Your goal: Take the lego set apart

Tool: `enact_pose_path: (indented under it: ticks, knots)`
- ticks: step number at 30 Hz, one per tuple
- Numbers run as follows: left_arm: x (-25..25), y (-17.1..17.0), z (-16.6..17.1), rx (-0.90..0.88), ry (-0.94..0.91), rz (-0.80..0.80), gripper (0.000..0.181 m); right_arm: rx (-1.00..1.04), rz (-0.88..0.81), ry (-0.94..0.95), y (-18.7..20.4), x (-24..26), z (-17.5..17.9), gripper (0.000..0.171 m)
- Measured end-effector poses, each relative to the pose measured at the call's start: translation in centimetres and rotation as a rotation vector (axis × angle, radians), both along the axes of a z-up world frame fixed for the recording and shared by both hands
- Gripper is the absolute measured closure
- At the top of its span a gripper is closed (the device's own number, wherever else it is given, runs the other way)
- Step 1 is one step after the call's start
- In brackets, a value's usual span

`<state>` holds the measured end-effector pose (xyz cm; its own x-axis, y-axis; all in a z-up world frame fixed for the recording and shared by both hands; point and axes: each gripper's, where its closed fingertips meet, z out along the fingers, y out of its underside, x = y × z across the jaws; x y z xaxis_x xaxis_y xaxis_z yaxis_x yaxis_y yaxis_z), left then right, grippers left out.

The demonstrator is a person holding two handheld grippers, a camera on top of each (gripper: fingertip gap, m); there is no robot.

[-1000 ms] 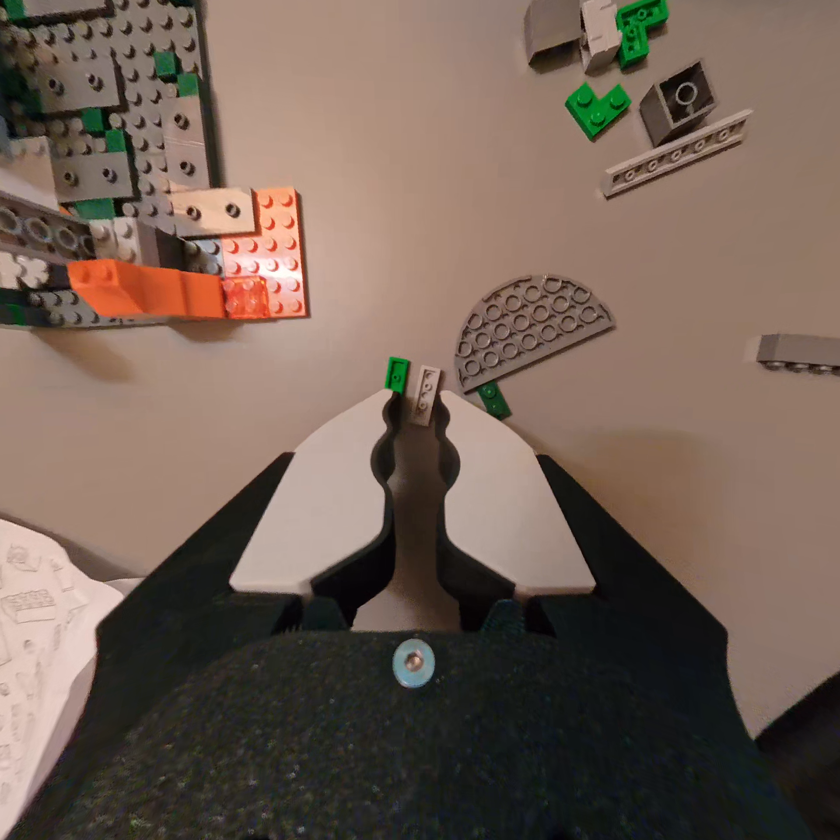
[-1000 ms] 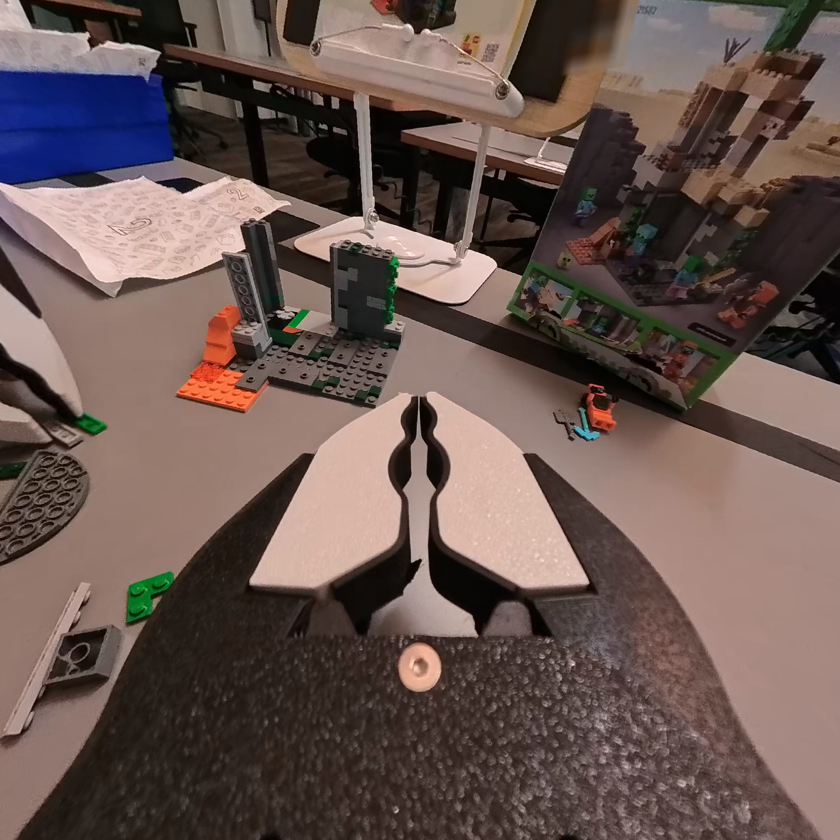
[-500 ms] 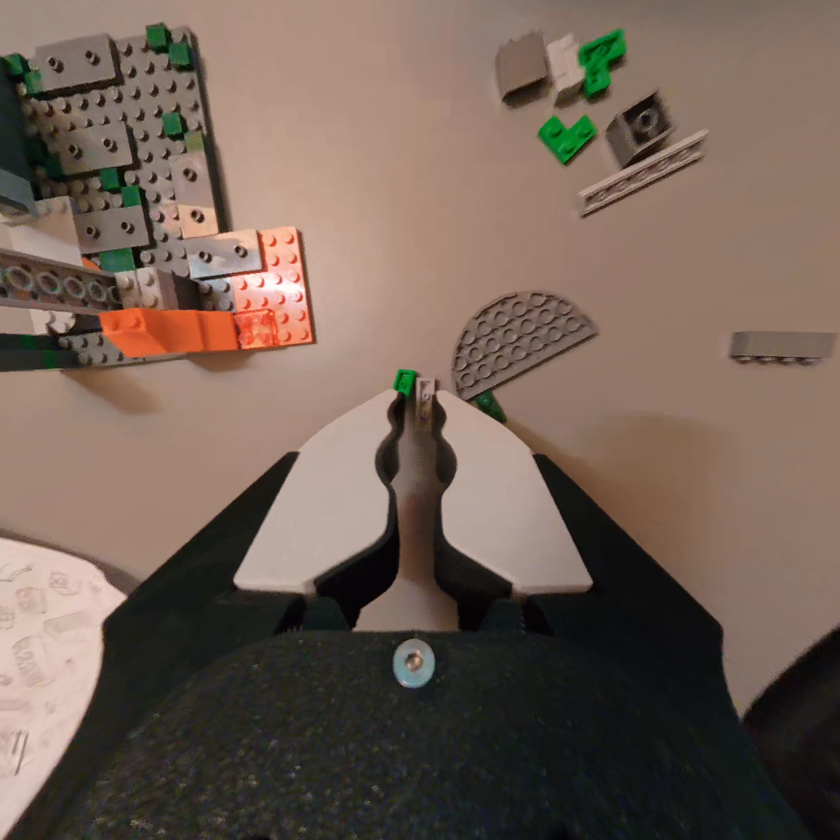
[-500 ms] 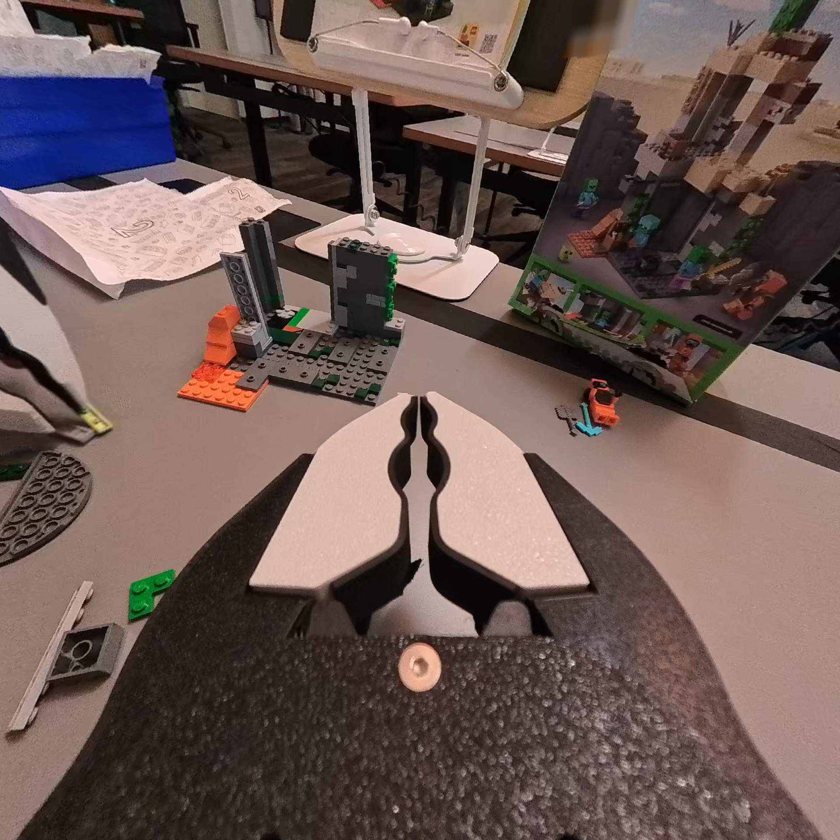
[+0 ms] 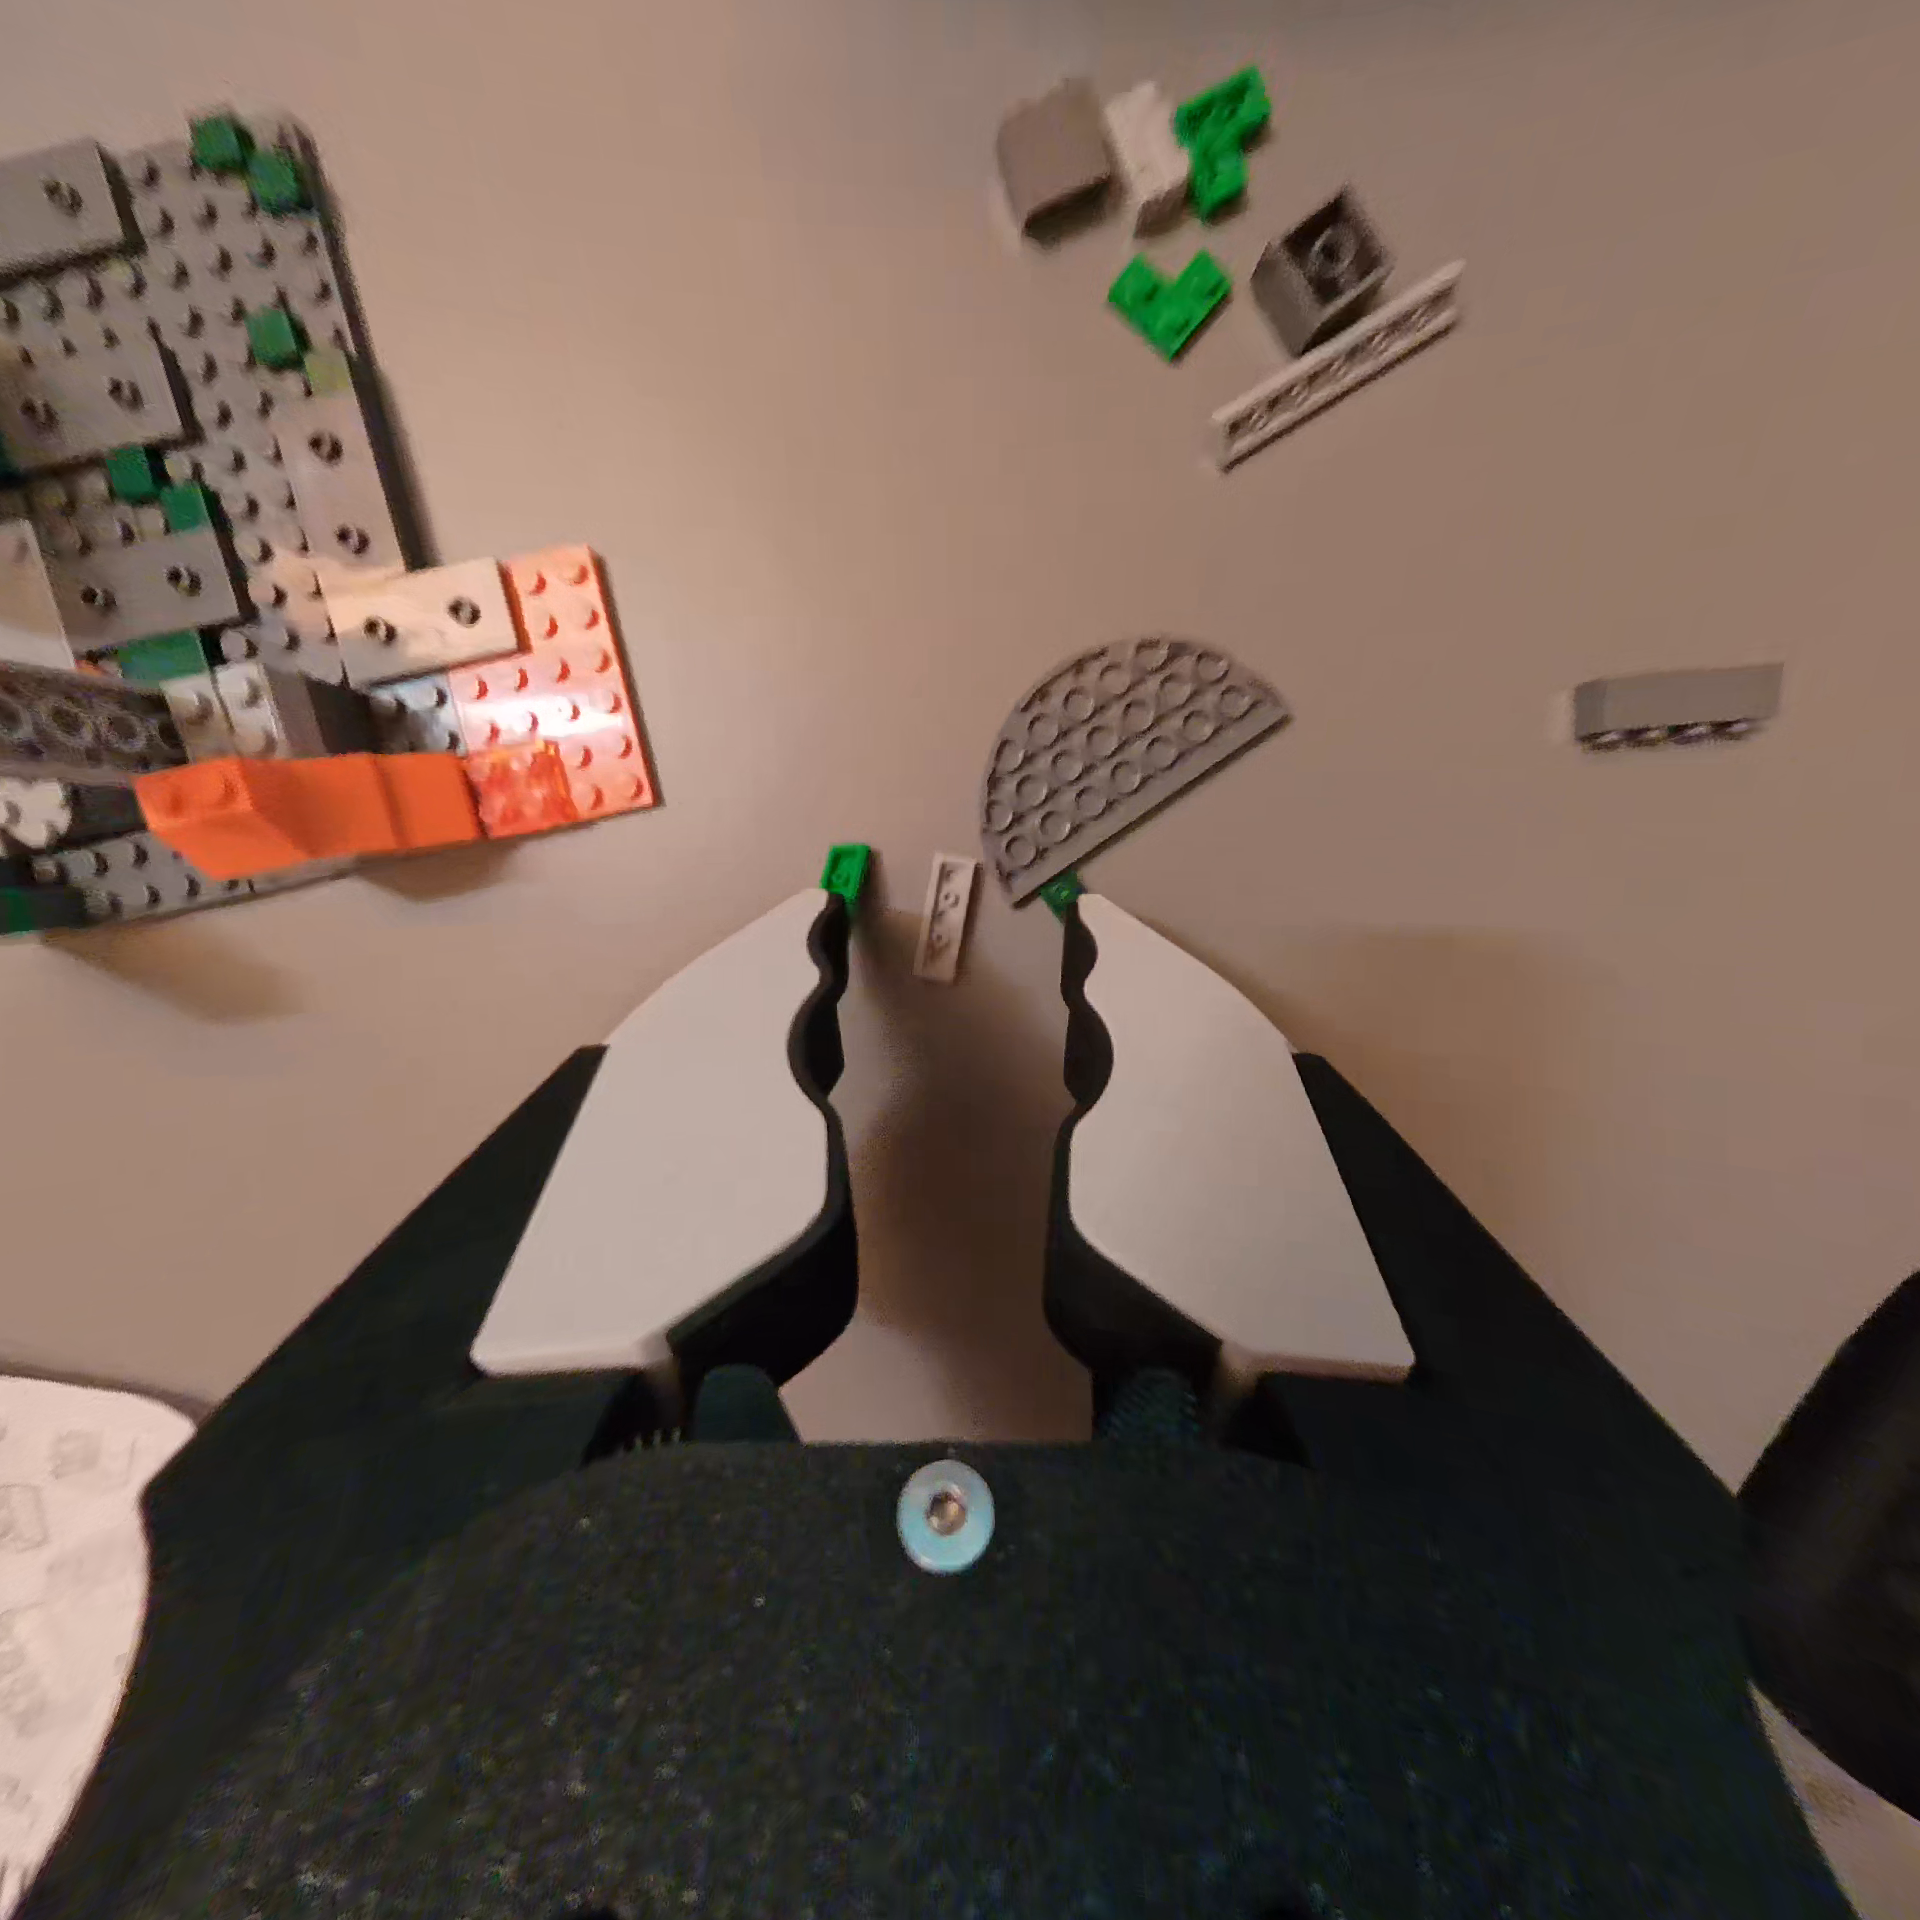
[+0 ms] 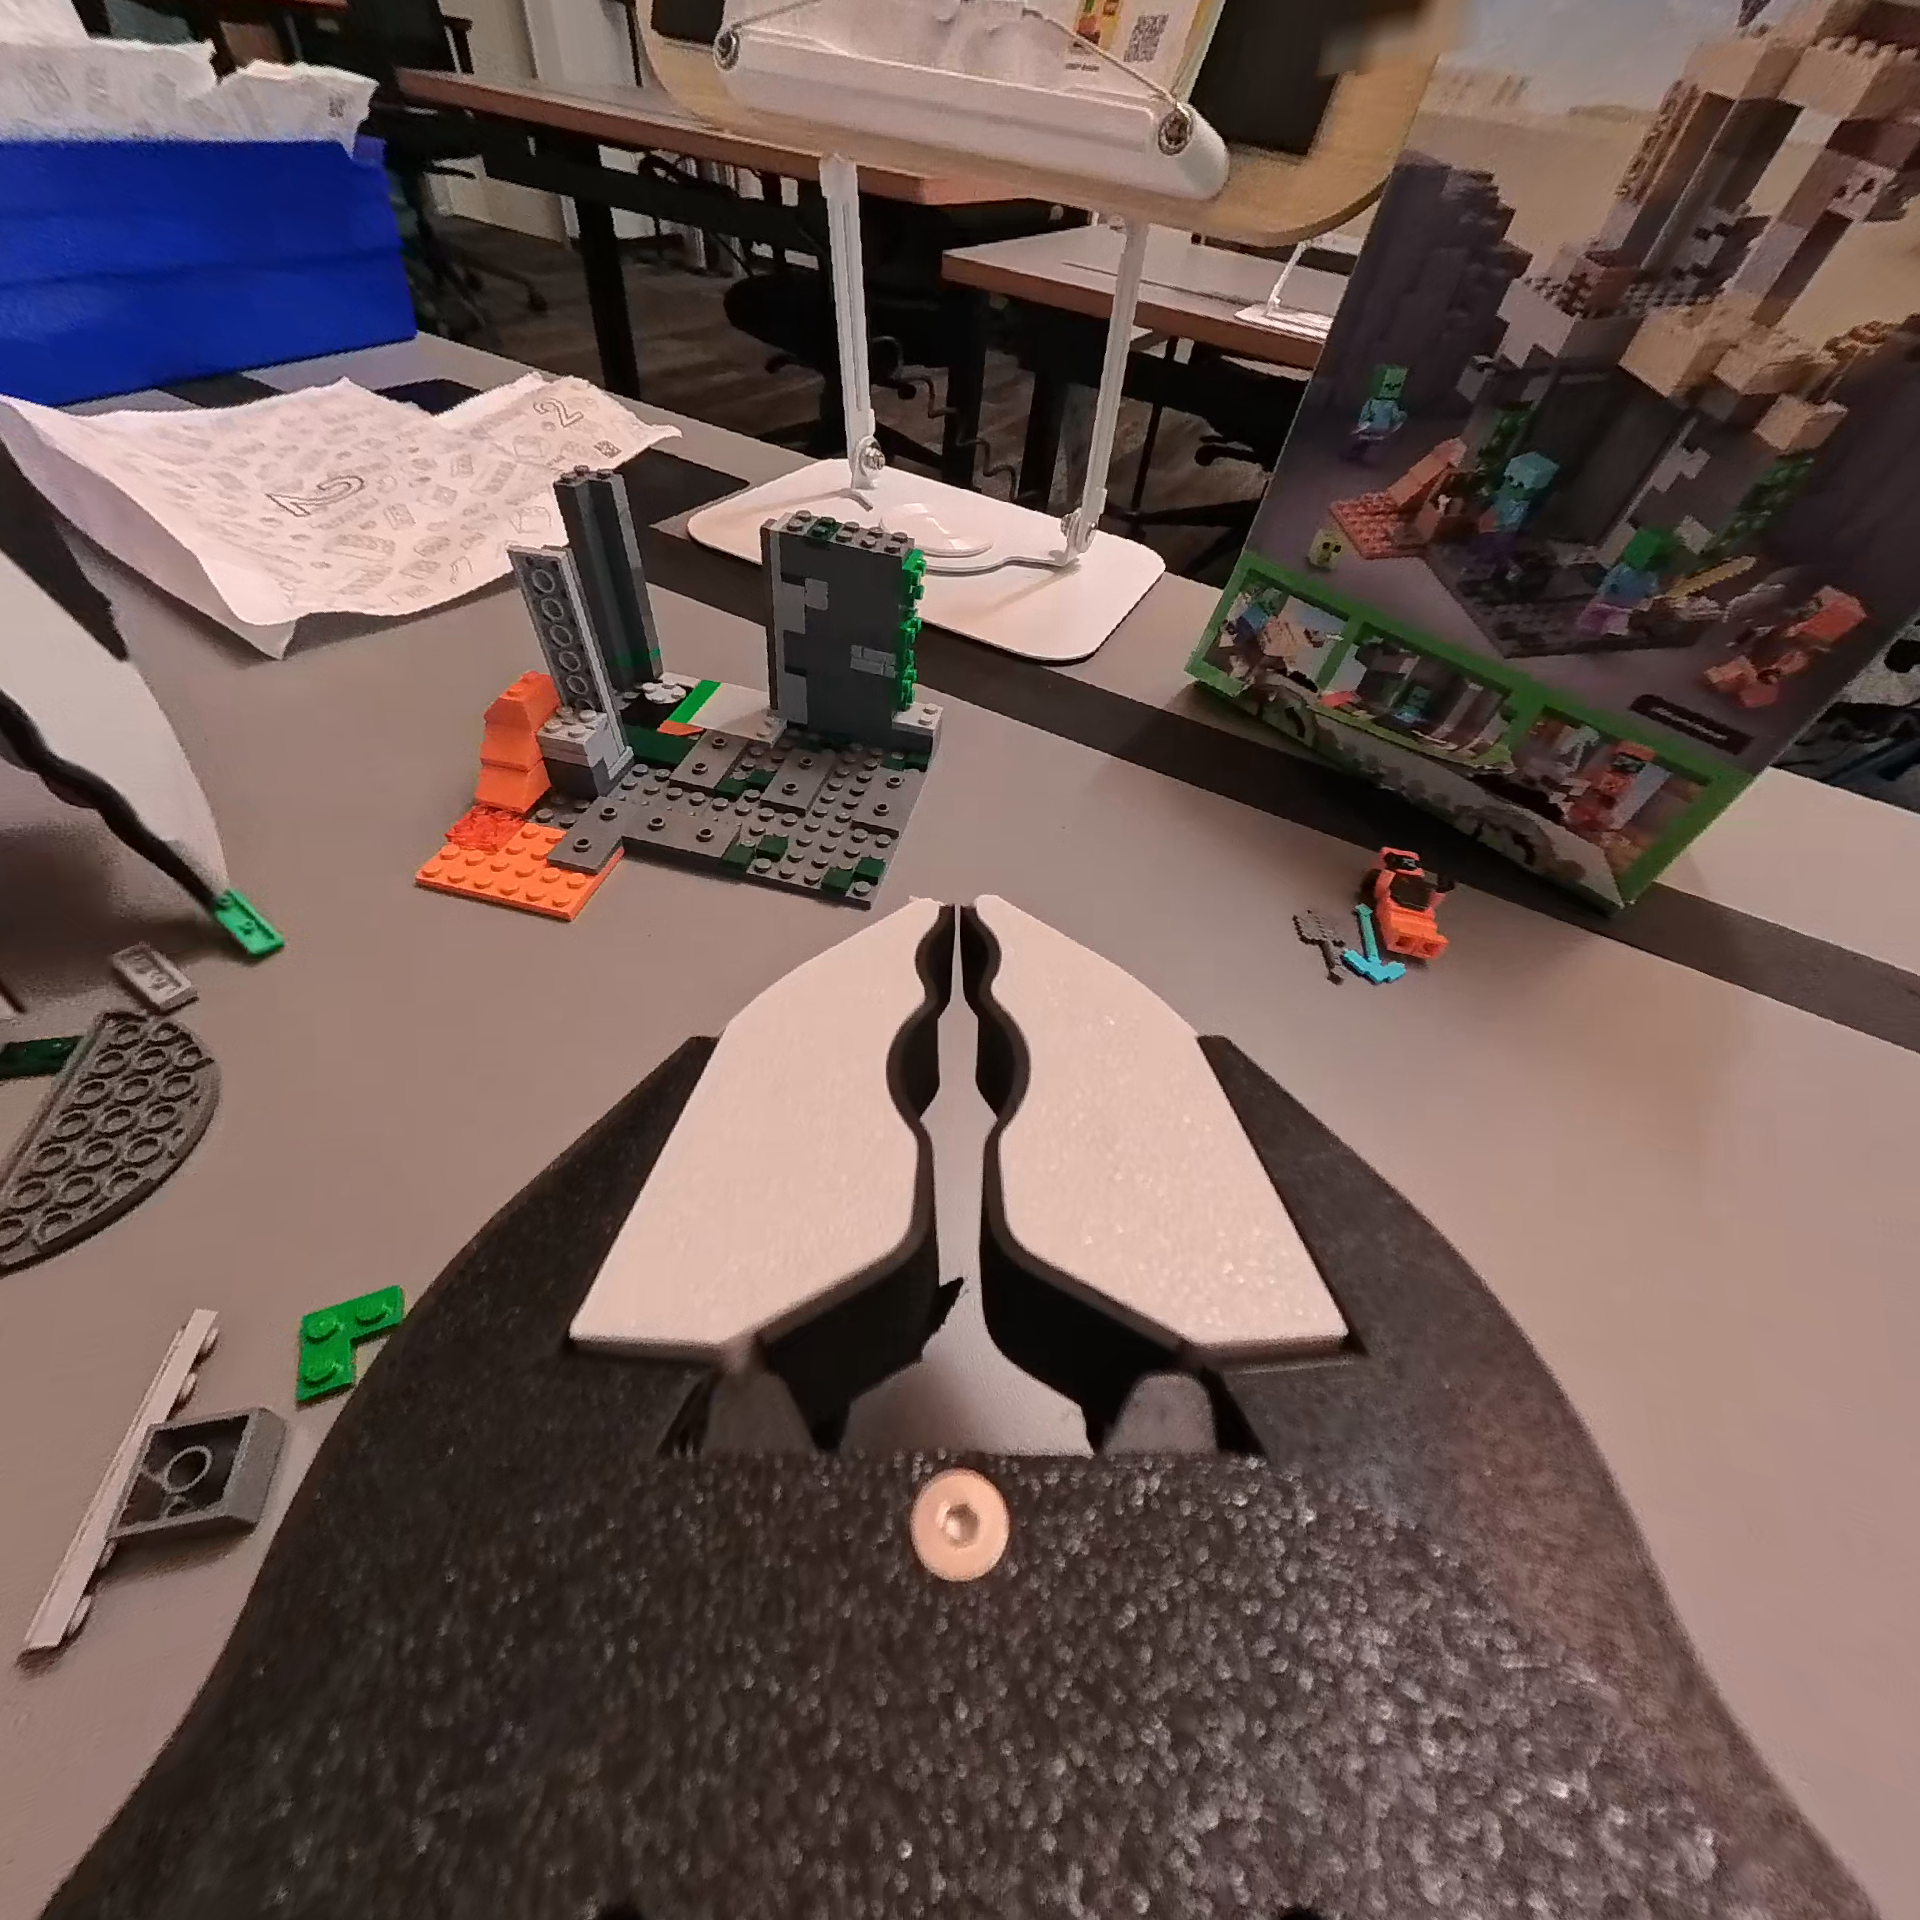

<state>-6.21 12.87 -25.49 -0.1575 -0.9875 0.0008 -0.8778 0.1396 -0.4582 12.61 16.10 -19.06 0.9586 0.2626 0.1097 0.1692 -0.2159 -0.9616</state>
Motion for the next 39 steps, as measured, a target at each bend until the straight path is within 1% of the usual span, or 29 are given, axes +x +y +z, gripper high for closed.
enact_pose_path:
  ticks: [1, 2, 3, 4, 5, 7, 9, 11, 14, 16, 19, 21, 23, 26, 32, 34, 36, 38, 39]
  knots:
    - [0.3, -0.4, 0.5, -0.023, -0.031, -0.013, 0.144, -0.001, 0.000, 0.001, 0.0, 0.0, 0.0, 0.170]
    - [0.6, -1.5, 1.4, -0.097, -0.073, -0.046, 0.147, -0.001, 0.001, 0.001, 0.0, 0.0, 0.0, 0.170]
    - [1.0, -2.6, 2.6, -0.179, -0.141, -0.075, 0.153, -0.003, 0.002, 0.001, 0.0, 0.0, -0.1, 0.170]
    - [1.3, -2.6, 3.4, -0.207, -0.188, -0.062, 0.154, -0.004, 0.004, 0.001, 0.0, -0.1, -0.1, 0.170]
    - [1.3, -1.9, 3.4, -0.195, -0.189, -0.032, 0.155, -0.005, 0.005, 0.000, 0.0, -0.1, -0.1, 0.170]
    - [0.4, -0.5, 2.1, -0.137, -0.118, 0.009, 0.145, -0.008, 0.008, 0.000, 0.0, -0.2, -0.2, 0.170]
    - [0.2, -0.9, 1.4, -0.148, -0.095, 0.005, 0.143, -0.010, 0.012, -0.006, 0.0, -0.3, -0.3, 0.170]
    - [-0.2, -0.7, 0.4, -0.108, -0.057, 0.006, 0.140, -0.010, 0.013, -0.008, 0.0, -0.3, -0.3, 0.170]
    - [-0.2, -0.7, -0.3, -0.101, -0.035, 0.018, 0.137, -0.018, 0.015, -0.004, 0.0, -0.4, -0.4, 0.170]
    - [-0.4, -0.4, -1.0, -0.060, 0.003, 0.017, 0.138, -0.018, 0.017, -0.008, 0.0, -0.4, -0.4, 0.170]
    - [-0.2, -0.5, -1.0, -0.062, 0.011, 0.010, 0.141, -0.027, 0.025, -0.010, 0.0, -0.6, -0.6, 0.170]
    - [-0.2, -0.8, -1.1, -0.091, 0.026, 0.007, 0.144, -0.036, 0.030, -0.011, 0.0, -0.6, -0.8, 0.170]
    - [-0.2, -1.5, -1.1, -0.136, 0.038, 0.007, 0.142, -0.035, 0.030, -0.012, 0.0, -0.6, -0.8, 0.170]
    - [0.0, -1.3, -1.1, -0.145, 0.044, 0.050, 0.143, -0.034, 0.029, -0.007, 0.0, -0.5, -0.7, 0.170]
    - [0.4, -1.9, -1.0, -0.186, 0.054, 0.136, 0.140, -0.037, 0.033, -0.009, 0.0, -0.6, -0.7, 0.170]
    - [0.5, -1.9, -1.1, -0.161, 0.061, 0.174, 0.141, -0.038, 0.032, -0.010, 0.0, -0.6, -0.8, 0.170]
    - [0.3, -1.6, -1.3, -0.087, 0.080, 0.198, 0.148, -0.037, 0.031, -0.010, 0.0, -0.6, -0.7, 0.170]
    - [0.1, -1.6, -1.5, -0.017, 0.092, 0.214, 0.150, -0.037, 0.030, -0.010, 0.0, -0.6, -0.7, 0.170]
    - [0.1, -1.8, -1.5, -0.008, 0.094, 0.222, 0.155, -0.037, 0.030, -0.009, 0.0, -0.6, -0.7, 0.170]
